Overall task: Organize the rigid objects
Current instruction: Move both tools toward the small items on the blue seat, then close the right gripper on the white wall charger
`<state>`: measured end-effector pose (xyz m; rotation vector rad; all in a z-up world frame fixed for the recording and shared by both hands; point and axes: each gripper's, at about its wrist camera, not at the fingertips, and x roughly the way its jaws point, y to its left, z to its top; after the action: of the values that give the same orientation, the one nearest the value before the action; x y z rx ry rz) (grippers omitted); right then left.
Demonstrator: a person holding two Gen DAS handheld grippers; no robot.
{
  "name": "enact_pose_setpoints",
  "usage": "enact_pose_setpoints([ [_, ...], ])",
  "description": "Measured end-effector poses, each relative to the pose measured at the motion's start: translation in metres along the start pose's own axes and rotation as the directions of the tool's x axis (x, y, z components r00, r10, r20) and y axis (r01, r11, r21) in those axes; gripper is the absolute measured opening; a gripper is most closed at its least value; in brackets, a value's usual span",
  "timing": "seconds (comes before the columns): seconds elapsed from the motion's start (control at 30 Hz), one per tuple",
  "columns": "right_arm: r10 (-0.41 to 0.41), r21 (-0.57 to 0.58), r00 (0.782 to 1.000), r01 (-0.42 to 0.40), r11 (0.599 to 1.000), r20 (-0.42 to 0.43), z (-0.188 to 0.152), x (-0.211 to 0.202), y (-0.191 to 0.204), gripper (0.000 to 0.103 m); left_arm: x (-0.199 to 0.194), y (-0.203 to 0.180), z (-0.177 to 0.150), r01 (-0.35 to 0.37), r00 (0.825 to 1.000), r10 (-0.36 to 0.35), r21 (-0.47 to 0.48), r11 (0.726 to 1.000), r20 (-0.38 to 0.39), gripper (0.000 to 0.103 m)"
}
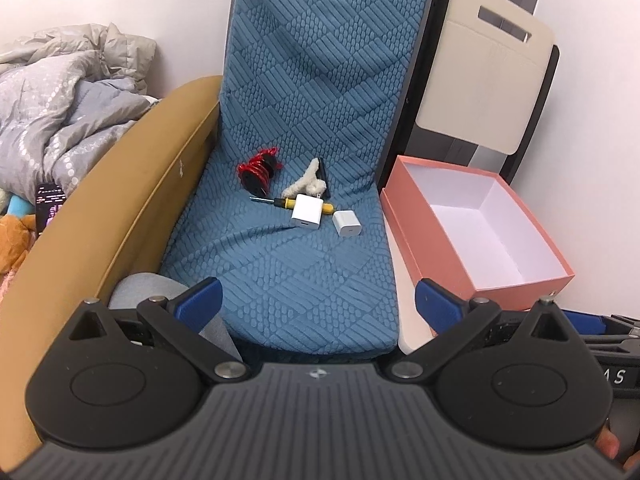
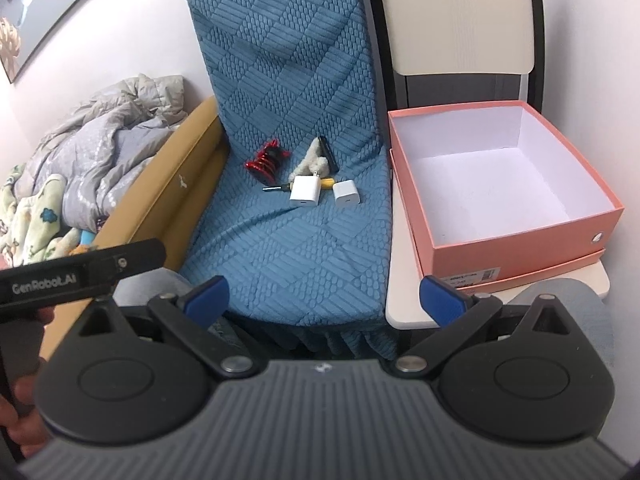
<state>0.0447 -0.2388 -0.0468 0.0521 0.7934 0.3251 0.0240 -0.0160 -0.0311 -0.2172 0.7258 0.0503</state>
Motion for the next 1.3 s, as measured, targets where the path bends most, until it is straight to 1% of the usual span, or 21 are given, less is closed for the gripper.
enact_pose_setpoints([
  [0.1,0.003,0.000,1.000,-0.003,1.000,-0.015,0.004,0.009,-0.001,0.103,0.014,0.002,0.005,-0.006,1.000,0.006,0.006,1.000,-0.016,0.103],
  [0.37,-0.001,0.011,1.000,0.001,1.000,-0.031,0.018,0.035,-0.004,0.103,0.053,0.011,0.021,-0.004,0.998,0.003,-0.018,1.000,-0.059,0.103],
  [0.47,0.001,0.011,0.999,0.000,1.000,-0.040,0.025,0.048,-0.005,0.098,0.073,0.011,0.030,0.000,0.997,-0.001,-0.016,1.000,-0.074,0.103],
  [0.63,0.008,0.015,0.999,-0.008,1.000,-0.042,0.038,0.068,-0.007,0.096,0.106,0.014,0.049,0.025,0.996,-0.029,-0.045,0.999,-0.084,0.103],
  [0.7,0.009,0.004,0.999,-0.008,1.000,-0.047,0.044,0.078,-0.006,0.092,0.121,0.015,0.057,0.027,0.996,-0.032,-0.056,0.998,-0.089,0.103],
  [0.73,0.007,-0.002,0.999,-0.007,1.000,-0.046,0.046,0.084,-0.006,0.088,0.127,0.014,0.060,0.027,0.995,-0.032,-0.059,0.998,-0.092,0.103],
  [0.77,0.006,-0.009,0.999,-0.007,1.000,-0.048,0.049,0.090,-0.006,0.083,0.132,0.015,0.063,0.025,0.995,-0.030,-0.062,0.998,-0.094,0.103],
  [0.8,0.010,-0.009,0.998,-0.010,1.000,-0.056,0.052,0.097,-0.007,0.081,0.139,0.015,0.066,0.023,0.995,-0.029,-0.065,0.998,-0.096,0.103],
  [0.87,0.027,-0.002,0.997,-0.027,1.000,-0.078,0.058,0.112,-0.009,0.080,0.154,0.017,0.074,0.018,0.995,-0.025,-0.069,0.997,-0.099,0.103],
  [0.93,0.027,-0.019,0.996,-0.029,0.999,-0.080,0.061,0.125,-0.007,0.078,0.166,0.018,0.077,0.016,0.994,-0.023,-0.070,0.997,-0.102,0.103],
  [1.13,0.033,-0.061,0.995,-0.039,0.997,-0.098,0.071,0.169,-0.007,0.077,0.209,0.030,0.083,0.002,0.990,-0.015,-0.089,0.996,-0.139,0.103],
  [1.23,0.036,-0.076,0.993,-0.045,0.996,-0.114,0.076,0.191,-0.008,0.077,0.232,0.035,0.084,0.008,0.988,-0.023,-0.096,0.995,-0.154,0.102],
  [1.3,0.033,-0.086,0.993,-0.043,0.995,-0.113,0.079,0.204,-0.008,0.077,0.247,0.038,0.083,-0.002,0.987,-0.013,-0.095,0.996,-0.160,0.102],
])
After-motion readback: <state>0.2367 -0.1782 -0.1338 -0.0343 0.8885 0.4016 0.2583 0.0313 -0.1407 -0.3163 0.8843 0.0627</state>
